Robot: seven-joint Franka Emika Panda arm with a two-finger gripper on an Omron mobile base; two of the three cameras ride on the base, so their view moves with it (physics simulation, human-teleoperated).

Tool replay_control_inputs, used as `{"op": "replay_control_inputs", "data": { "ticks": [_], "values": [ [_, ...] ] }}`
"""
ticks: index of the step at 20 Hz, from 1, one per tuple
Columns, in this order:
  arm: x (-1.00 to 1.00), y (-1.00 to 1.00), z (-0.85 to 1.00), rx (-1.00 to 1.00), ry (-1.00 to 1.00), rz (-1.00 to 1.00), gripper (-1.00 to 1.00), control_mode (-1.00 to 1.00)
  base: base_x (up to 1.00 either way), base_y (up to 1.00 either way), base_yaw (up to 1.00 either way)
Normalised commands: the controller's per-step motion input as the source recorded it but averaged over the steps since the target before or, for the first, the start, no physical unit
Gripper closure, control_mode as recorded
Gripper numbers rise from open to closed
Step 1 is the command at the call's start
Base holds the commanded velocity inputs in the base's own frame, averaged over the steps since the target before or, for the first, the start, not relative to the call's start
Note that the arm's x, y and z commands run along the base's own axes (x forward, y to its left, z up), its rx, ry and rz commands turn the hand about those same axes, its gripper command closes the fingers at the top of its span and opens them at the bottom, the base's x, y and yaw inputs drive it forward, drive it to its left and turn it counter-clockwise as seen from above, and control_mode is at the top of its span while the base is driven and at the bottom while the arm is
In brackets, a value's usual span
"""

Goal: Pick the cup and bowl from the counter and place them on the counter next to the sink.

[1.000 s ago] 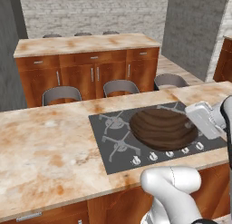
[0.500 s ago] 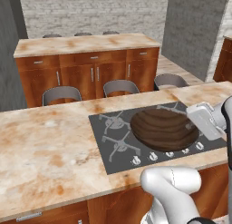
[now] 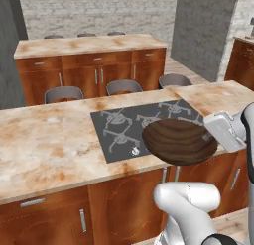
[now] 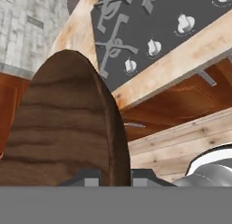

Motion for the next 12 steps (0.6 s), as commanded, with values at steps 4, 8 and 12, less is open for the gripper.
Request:
{"op": "replay_control_inputs", "data": {
  "ticks": [4,8,12],
  "values": [
    [0.00,0.00,0.00,0.00,0.00,0.00,1.00,1.00,-0.88,-0.58,-0.28],
    [0.00,0.00,0.00,0.00,0.00,0.00,1.00,1.00,-0.16,-0.79,-0.64],
    [0.00,0.00,0.00,0.00,0.00,0.00,1.00,1.00,0.00,-0.67,-0.72]
  ]
}}
